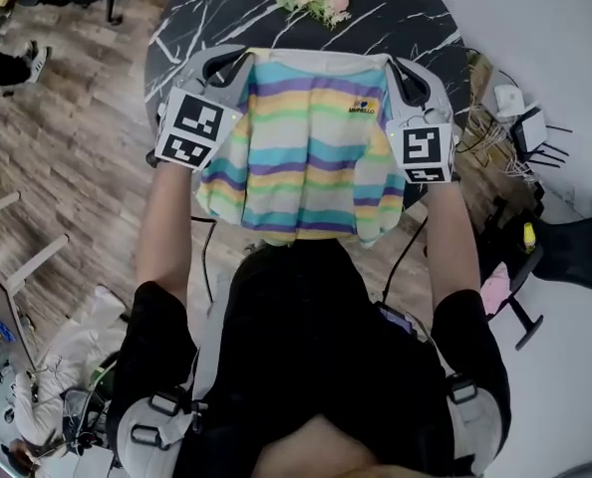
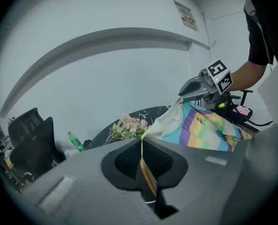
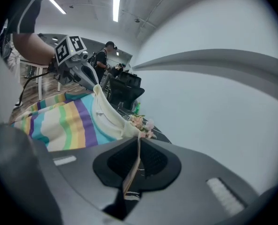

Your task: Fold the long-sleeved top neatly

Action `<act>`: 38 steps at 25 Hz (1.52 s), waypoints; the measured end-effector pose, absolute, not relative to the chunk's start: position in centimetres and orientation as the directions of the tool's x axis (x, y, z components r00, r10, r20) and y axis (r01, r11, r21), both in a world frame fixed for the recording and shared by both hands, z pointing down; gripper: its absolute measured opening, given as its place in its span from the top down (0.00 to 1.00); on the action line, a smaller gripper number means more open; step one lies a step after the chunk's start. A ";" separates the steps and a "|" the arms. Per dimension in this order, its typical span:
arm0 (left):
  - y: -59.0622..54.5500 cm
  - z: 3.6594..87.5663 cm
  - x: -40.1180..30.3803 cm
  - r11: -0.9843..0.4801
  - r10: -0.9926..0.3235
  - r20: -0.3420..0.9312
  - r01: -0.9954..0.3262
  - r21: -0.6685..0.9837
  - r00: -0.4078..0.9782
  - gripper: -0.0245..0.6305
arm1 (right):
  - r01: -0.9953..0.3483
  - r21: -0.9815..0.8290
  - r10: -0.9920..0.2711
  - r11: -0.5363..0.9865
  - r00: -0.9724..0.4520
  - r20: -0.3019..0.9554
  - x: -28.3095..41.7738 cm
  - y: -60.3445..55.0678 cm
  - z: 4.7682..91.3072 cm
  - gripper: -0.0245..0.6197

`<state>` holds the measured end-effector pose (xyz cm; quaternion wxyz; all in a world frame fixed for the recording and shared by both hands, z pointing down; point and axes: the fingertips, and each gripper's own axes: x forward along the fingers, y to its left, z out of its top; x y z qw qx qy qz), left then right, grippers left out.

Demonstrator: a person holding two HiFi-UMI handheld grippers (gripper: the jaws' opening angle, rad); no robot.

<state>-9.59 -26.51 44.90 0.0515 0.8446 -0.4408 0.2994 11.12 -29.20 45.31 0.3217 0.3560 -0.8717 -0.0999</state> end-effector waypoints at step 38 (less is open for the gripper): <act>-30.1 53.8 -11.7 -0.558 -0.645 0.666 -0.827 -0.075 0.375 0.81 | -0.464 0.263 -0.516 0.846 -0.589 0.622 6.7 -34.1 52.9 0.72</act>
